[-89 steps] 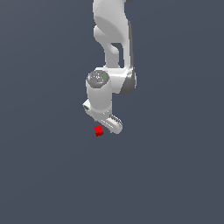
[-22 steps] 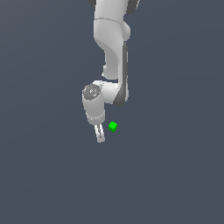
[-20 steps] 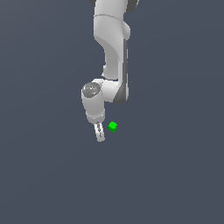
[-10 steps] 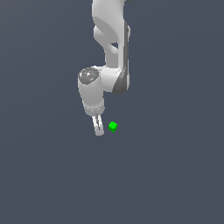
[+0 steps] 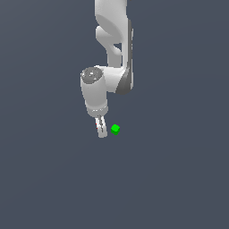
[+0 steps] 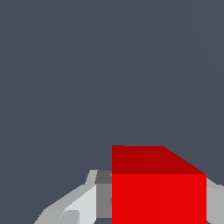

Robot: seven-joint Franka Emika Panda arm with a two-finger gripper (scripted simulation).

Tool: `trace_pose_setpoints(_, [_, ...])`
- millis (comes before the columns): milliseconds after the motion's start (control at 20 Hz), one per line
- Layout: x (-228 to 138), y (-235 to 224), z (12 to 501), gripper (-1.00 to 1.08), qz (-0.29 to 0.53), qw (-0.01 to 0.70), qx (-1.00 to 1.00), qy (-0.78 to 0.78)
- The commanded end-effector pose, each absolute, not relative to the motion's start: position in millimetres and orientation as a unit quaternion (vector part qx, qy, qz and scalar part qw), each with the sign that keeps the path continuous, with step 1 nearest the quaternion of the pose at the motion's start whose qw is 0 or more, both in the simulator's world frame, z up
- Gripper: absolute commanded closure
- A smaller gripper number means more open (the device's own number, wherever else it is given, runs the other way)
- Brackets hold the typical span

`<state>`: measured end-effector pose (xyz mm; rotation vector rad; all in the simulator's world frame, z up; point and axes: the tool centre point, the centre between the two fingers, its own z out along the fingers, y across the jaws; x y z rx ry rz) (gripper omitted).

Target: Stack the red cube on top of the green cube.

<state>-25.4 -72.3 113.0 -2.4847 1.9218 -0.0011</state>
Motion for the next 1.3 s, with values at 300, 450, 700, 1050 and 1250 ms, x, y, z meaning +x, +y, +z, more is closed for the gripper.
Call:
trace_pose_setpoints(300, [-41.2,-26.1,84.1,1.08,0.0,0.0,-0.791,0.611])
trace_pose_setpoints(450, [-46.6,-9.4,73.5,1.08,0.0,0.0,-0.791,0.611])
trace_pose_setpoints(700, [-49.5,4.6,64.5,1.08,0.0,0.0,-0.792,0.611])
trace_pose_setpoints(1050, [-49.4,4.9,64.2,-0.92,0.0,0.0,-0.792,0.611])
trace_pose_setpoints(1250, [-49.4,4.9,64.2,-0.92,0.0,0.0,-0.792,0.611])
